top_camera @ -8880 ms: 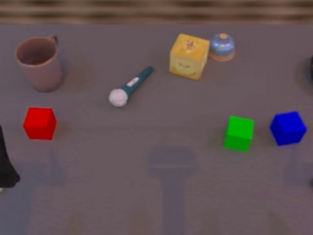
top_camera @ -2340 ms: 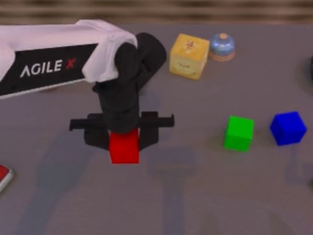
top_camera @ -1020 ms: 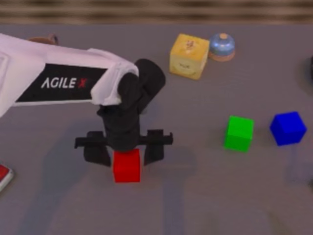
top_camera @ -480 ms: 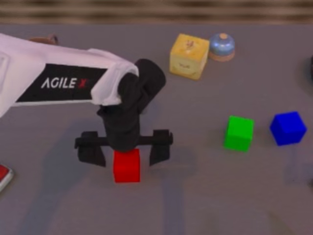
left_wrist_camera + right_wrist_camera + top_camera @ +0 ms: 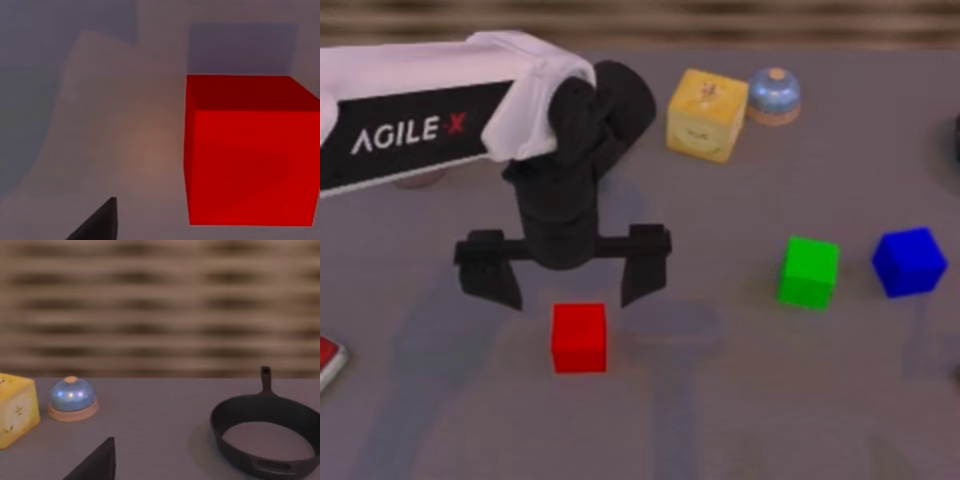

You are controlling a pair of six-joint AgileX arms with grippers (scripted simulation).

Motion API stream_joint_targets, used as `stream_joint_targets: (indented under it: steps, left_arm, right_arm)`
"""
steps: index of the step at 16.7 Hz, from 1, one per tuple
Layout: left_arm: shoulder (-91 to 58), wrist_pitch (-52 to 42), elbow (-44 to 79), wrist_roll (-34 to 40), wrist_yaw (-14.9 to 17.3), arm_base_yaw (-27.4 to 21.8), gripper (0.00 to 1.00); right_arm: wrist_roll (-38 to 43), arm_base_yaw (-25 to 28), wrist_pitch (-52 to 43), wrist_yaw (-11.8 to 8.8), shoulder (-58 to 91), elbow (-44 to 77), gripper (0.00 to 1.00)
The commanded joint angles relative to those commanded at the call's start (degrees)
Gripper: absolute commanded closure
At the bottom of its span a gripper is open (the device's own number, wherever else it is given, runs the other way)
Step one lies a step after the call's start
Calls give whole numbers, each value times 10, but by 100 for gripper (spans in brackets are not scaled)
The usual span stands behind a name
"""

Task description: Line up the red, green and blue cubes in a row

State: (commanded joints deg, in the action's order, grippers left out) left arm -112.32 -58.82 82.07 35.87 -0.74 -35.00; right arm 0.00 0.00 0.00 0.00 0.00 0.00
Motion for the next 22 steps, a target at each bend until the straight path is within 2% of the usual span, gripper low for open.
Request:
stream_joint_targets:
  steps: [7,11,16,22]
  left_arm:
    - [13,-9,3,-1,0,1,0]
    - [93,34,-64,-5,-4,38,0]
    - [321,147,-239,-32,-9,129,0]
    - [685,323,-512,-125,-10,249,0]
  right_arm:
    - [-3,1,-4,0,6,6,0]
    - [-48,21,-58,0,90,88,0]
    - [-156,68,-188,0,331,288,0]
    - [-310,136,-385,0,731,567,0]
